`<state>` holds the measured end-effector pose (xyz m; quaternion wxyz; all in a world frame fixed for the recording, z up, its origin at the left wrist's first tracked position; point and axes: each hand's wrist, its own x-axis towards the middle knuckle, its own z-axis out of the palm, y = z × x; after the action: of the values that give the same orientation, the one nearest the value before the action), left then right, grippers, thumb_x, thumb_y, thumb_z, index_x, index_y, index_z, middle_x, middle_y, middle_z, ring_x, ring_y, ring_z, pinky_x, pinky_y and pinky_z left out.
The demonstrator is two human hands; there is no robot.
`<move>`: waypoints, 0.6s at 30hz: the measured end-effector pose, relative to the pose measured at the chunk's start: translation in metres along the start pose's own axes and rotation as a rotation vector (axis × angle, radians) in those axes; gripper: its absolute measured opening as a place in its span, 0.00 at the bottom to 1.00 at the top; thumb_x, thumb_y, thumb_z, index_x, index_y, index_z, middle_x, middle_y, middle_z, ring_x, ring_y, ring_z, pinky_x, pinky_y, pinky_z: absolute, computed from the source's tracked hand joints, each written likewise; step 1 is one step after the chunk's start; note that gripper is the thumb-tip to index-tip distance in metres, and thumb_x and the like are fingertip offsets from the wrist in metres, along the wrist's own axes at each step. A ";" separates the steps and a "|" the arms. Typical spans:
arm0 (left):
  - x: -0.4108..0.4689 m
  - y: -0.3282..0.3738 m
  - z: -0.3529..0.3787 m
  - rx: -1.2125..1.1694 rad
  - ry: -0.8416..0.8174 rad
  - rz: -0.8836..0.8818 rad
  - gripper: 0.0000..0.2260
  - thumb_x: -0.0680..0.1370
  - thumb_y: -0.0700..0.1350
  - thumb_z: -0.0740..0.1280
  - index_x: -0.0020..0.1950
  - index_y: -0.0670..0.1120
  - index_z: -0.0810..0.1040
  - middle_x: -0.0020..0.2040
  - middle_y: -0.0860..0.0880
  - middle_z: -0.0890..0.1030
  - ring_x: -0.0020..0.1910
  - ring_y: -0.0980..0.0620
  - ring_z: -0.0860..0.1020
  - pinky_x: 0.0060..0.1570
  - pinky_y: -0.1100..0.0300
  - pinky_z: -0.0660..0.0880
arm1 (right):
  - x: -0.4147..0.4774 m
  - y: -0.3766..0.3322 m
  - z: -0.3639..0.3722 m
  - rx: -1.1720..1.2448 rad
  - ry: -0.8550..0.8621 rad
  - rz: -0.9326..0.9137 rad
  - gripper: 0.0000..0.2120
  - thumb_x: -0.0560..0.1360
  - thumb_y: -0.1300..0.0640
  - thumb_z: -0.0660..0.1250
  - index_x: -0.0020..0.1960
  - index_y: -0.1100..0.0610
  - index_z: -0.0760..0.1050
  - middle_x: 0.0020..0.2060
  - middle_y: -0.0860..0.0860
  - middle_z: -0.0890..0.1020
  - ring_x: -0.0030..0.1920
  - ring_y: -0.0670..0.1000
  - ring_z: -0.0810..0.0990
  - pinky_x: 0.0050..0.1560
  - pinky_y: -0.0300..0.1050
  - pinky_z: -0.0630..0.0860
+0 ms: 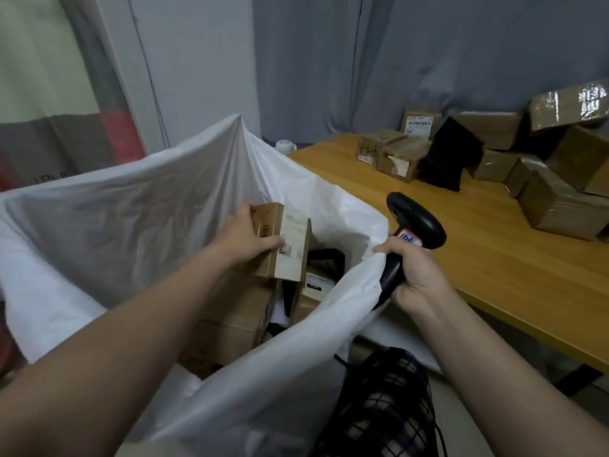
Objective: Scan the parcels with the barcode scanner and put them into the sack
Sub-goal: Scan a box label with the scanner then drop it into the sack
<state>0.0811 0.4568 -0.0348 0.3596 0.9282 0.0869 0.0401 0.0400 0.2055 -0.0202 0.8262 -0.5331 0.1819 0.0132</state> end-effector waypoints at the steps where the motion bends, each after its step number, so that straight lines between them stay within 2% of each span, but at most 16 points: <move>1: -0.003 -0.008 0.004 -0.020 -0.004 -0.013 0.40 0.67 0.56 0.77 0.70 0.46 0.60 0.63 0.45 0.70 0.60 0.46 0.72 0.61 0.52 0.72 | 0.000 0.003 0.000 -0.049 0.022 -0.012 0.08 0.68 0.72 0.67 0.37 0.61 0.77 0.32 0.56 0.79 0.34 0.56 0.80 0.40 0.49 0.77; 3: -0.008 -0.021 0.008 0.012 0.009 -0.008 0.40 0.67 0.54 0.77 0.71 0.47 0.58 0.65 0.43 0.67 0.63 0.43 0.71 0.63 0.50 0.70 | -0.003 0.015 0.000 -0.168 0.061 -0.046 0.08 0.67 0.71 0.67 0.43 0.61 0.77 0.35 0.56 0.79 0.36 0.56 0.80 0.37 0.46 0.75; 6: -0.021 -0.028 0.007 0.254 -0.016 0.003 0.42 0.66 0.57 0.77 0.70 0.49 0.55 0.67 0.41 0.64 0.64 0.39 0.69 0.64 0.45 0.69 | -0.012 0.038 0.001 -0.288 0.034 -0.065 0.17 0.67 0.70 0.68 0.54 0.61 0.77 0.41 0.57 0.80 0.42 0.56 0.81 0.37 0.46 0.75; 8: -0.031 -0.030 -0.002 0.466 0.009 -0.014 0.39 0.66 0.60 0.74 0.68 0.49 0.56 0.66 0.40 0.64 0.64 0.36 0.68 0.61 0.45 0.67 | -0.016 0.049 -0.001 -0.336 0.028 -0.059 0.19 0.66 0.70 0.69 0.57 0.60 0.77 0.42 0.57 0.81 0.44 0.57 0.81 0.40 0.48 0.76; 11: -0.038 -0.029 -0.024 0.660 0.040 -0.068 0.39 0.68 0.64 0.70 0.69 0.47 0.56 0.68 0.37 0.63 0.66 0.33 0.66 0.63 0.45 0.64 | -0.017 0.054 -0.007 -0.376 0.037 -0.078 0.19 0.66 0.69 0.69 0.57 0.61 0.78 0.40 0.58 0.81 0.42 0.58 0.81 0.38 0.48 0.76; 13: -0.031 -0.023 -0.032 0.579 0.126 -0.024 0.41 0.68 0.62 0.72 0.71 0.47 0.56 0.67 0.37 0.64 0.64 0.33 0.67 0.63 0.44 0.66 | -0.017 0.052 -0.007 -0.405 0.020 -0.095 0.19 0.66 0.69 0.70 0.57 0.61 0.78 0.42 0.58 0.81 0.43 0.58 0.82 0.41 0.49 0.78; 15: -0.017 -0.014 -0.026 0.336 0.210 0.090 0.43 0.66 0.58 0.76 0.73 0.47 0.56 0.66 0.38 0.65 0.62 0.35 0.70 0.62 0.44 0.69 | -0.020 0.052 -0.005 -0.430 -0.001 -0.102 0.20 0.66 0.68 0.70 0.57 0.58 0.78 0.44 0.58 0.82 0.45 0.58 0.82 0.46 0.52 0.80; 18: 0.006 -0.004 -0.001 0.151 0.170 0.187 0.48 0.68 0.52 0.78 0.77 0.51 0.50 0.69 0.39 0.61 0.63 0.36 0.71 0.62 0.45 0.70 | -0.022 0.052 -0.002 -0.426 -0.019 -0.135 0.17 0.67 0.67 0.71 0.55 0.57 0.79 0.44 0.57 0.82 0.47 0.57 0.82 0.48 0.52 0.79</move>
<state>0.0865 0.4613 -0.0363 0.2748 0.9499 0.0330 0.1451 0.0080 0.2294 -0.0594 0.6957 -0.7063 0.1312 0.0009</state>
